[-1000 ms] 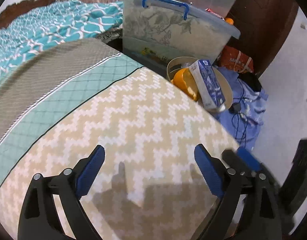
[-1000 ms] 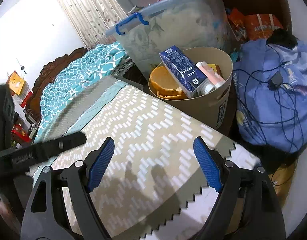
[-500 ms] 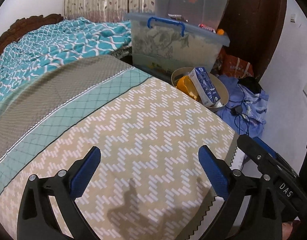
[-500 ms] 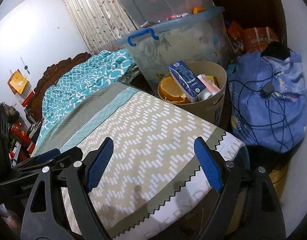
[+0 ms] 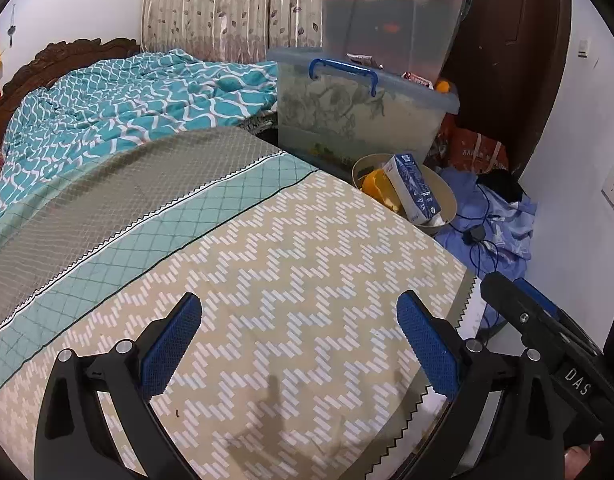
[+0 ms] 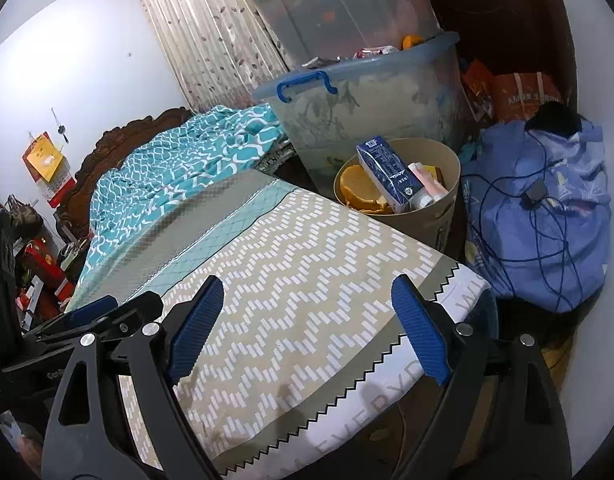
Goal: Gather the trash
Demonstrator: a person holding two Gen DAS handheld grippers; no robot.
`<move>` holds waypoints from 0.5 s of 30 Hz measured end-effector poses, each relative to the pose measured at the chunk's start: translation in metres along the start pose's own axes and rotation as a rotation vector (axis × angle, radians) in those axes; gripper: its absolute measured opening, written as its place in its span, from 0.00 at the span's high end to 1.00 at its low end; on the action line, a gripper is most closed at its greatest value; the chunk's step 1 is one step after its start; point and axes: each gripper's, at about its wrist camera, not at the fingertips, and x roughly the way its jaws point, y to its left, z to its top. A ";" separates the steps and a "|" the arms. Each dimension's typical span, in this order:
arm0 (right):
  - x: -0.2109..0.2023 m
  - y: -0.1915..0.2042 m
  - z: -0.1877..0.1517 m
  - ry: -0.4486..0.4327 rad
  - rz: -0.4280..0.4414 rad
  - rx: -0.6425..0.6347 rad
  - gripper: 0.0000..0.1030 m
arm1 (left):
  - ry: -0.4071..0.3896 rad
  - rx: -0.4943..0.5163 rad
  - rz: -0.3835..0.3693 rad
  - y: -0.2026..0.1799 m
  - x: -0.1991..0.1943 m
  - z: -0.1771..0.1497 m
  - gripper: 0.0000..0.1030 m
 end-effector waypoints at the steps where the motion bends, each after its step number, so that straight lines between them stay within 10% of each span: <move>1: 0.000 0.000 0.000 0.002 0.001 0.001 0.16 | 0.001 0.000 0.001 0.000 -0.001 0.000 0.08; 15: 0.001 -0.007 0.000 0.013 0.013 0.053 0.12 | 0.019 -0.010 0.072 0.004 -0.006 0.000 0.08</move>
